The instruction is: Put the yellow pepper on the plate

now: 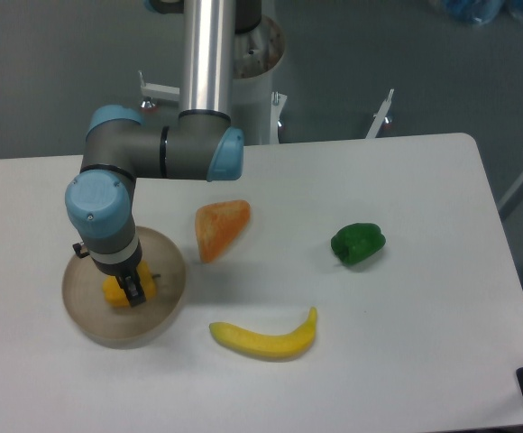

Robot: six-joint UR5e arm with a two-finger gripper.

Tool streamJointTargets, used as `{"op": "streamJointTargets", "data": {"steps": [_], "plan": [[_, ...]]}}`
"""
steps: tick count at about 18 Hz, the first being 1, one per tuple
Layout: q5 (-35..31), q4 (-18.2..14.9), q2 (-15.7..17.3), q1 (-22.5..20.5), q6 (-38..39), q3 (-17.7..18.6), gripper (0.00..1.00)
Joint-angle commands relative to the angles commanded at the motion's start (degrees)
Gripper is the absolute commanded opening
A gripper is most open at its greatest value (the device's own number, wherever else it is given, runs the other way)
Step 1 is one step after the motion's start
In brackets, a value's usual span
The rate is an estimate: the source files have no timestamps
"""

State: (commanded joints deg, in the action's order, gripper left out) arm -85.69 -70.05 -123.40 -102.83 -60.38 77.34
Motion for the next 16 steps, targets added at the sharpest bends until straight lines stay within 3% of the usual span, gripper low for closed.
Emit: {"op": "streamJointTargets", "data": {"steps": [5,8,12,16], "plan": [[-0.2,-0.1,2.5,-0.5,-0.1,-0.4,1.00],[-1.6,-0.3,5.0,-3.5,-0.4,-0.1,1.00],[-2.4,-3.4,9.4,-9.8,-2.0,0.4,1.00],[-2.5,-7.2,11.7,-15.1,-10.4,0.4,1.00]]}}
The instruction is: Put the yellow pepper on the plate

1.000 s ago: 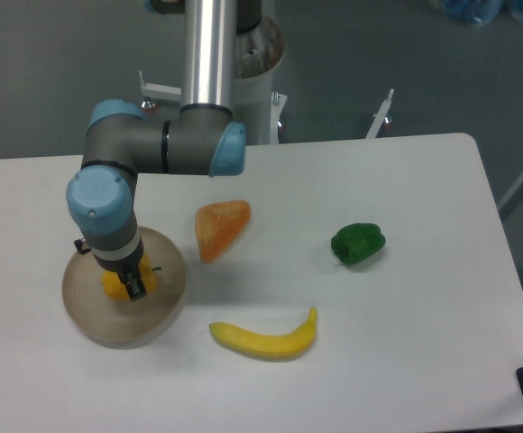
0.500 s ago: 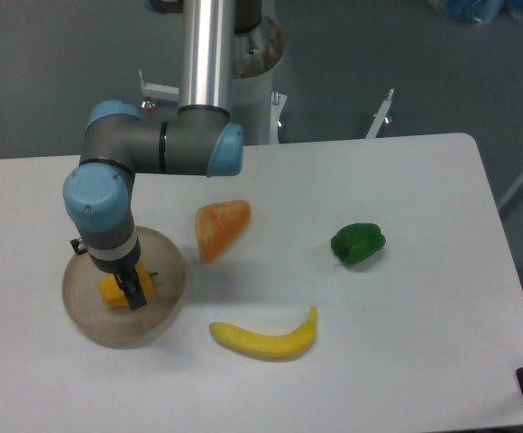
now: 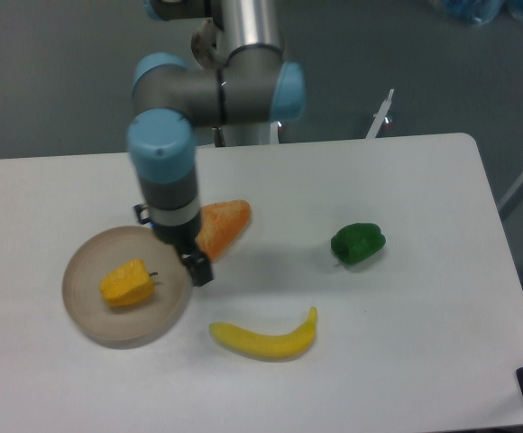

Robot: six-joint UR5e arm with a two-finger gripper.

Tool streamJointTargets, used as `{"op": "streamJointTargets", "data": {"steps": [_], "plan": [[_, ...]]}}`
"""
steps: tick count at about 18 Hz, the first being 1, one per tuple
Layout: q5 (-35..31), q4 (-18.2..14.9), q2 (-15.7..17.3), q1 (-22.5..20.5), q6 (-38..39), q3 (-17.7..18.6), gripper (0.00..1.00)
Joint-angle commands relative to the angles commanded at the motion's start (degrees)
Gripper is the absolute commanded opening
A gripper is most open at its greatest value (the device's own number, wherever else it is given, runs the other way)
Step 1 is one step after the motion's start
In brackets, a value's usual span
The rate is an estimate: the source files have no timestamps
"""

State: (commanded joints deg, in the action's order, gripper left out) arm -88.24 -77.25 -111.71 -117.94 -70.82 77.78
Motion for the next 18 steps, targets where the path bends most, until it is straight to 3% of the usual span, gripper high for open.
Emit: {"op": "streamJointTargets", "data": {"steps": [5,12,18], "plan": [[-1.4,-1.1,0.5,-6.1,-9.5,0.4,1.00],[-2.7,-0.1,1.1,-13.3,-23.2,6.1,1.00],[-2.4,0.0,1.8,-15.2,-23.7,6.3,1.00]]}}
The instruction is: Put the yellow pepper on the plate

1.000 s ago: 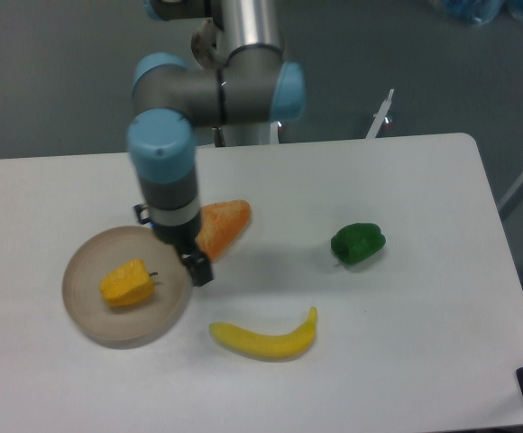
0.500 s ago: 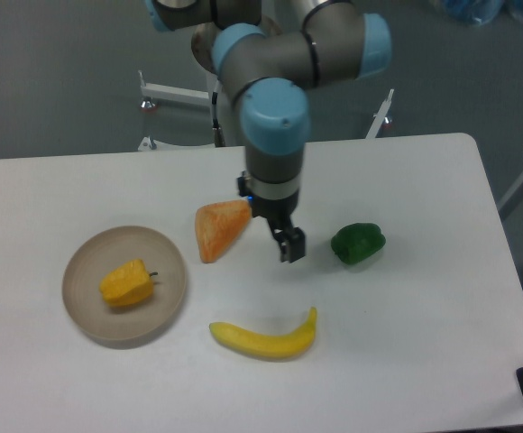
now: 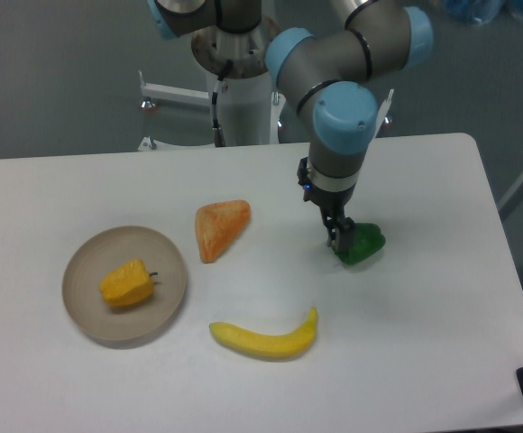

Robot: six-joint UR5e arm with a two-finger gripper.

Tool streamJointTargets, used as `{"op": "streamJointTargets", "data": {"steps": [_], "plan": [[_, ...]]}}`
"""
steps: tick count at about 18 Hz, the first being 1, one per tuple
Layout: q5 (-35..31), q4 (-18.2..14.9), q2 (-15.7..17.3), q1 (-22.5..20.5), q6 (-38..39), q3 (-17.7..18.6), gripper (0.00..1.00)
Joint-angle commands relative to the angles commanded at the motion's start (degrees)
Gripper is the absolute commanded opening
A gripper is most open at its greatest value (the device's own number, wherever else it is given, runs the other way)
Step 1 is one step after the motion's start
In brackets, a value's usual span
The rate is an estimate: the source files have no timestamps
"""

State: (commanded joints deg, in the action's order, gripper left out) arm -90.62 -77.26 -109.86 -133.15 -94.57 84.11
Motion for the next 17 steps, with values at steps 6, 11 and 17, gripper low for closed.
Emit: {"op": "streamJointTargets", "data": {"steps": [6,11,17], "plan": [[0.3,1.8,-0.1,0.2,0.1,0.0,1.00],[0.4,2.3,0.0,0.2,0.1,-0.2,1.00],[0.4,2.3,0.0,0.2,0.1,-0.2,1.00]]}}
